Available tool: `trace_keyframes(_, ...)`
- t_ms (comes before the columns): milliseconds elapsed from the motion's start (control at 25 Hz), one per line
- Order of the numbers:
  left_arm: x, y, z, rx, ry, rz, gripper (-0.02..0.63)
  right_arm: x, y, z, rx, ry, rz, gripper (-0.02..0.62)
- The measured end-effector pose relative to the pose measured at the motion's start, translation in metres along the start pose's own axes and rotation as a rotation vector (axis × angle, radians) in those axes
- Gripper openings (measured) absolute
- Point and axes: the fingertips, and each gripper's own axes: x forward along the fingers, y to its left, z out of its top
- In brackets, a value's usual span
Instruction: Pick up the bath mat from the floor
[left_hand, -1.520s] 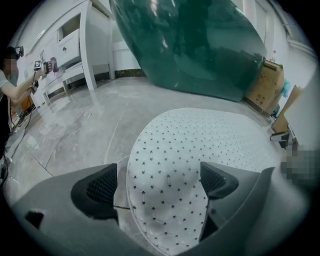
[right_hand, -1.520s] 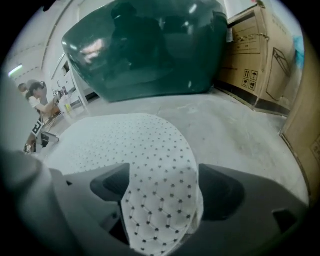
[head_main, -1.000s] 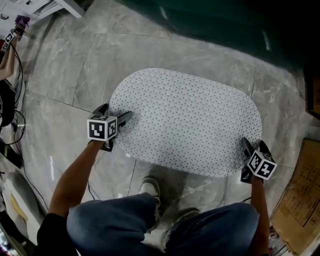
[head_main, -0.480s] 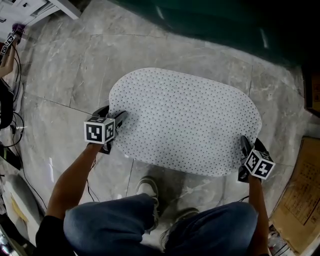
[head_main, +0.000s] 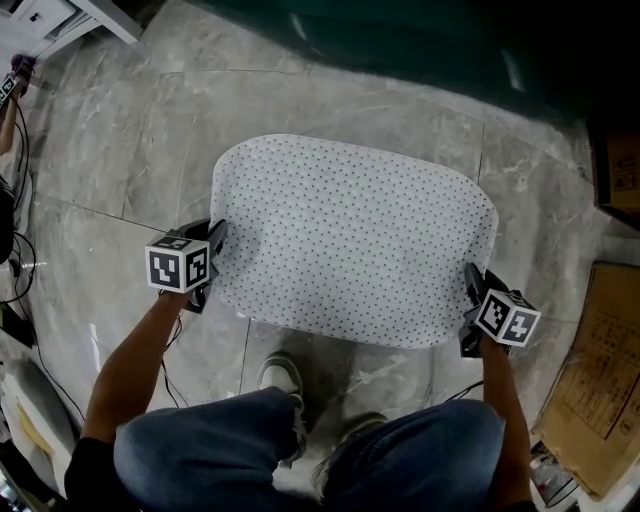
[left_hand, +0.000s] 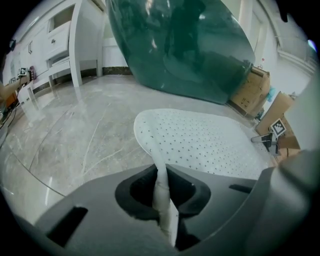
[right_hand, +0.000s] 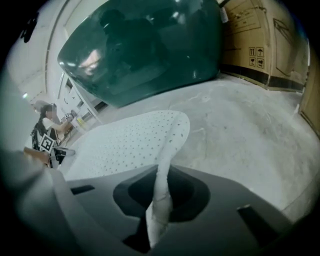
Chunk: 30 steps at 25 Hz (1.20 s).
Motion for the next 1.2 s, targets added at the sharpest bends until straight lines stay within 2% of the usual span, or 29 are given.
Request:
trace_keyframes(200,-0.003,-0.001,0.002,-0.016,-0.003,-0.018,0.034,-0.003,0.004,0.004,-0.003,-0.024,0.012,0.031)
trace_keyframes(360,-0.013,-0.006,0.008,-0.034,-0.003,-0.018,0.031,-0.017,0.010,0.012,0.066,-0.063,0.024,0.029)
trace_keyframes(560,-0.039,-0.028,0.030,-0.053,-0.010,-0.024,0.030,-0.042,0.030,0.032,0.047,-0.064,0.047,0.028)
trace_keyframes(920,-0.118,-0.090,0.095,-0.017,-0.021,-0.112,0.029,-0.118,0.082,0.081,0.032,-0.051,0.072,0.028)
trace_keyframes(1200,-0.213,-0.129,0.162,-0.010,-0.027,-0.151,0.029,-0.221,0.114,0.139,0.029,-0.061,0.051,0.028)
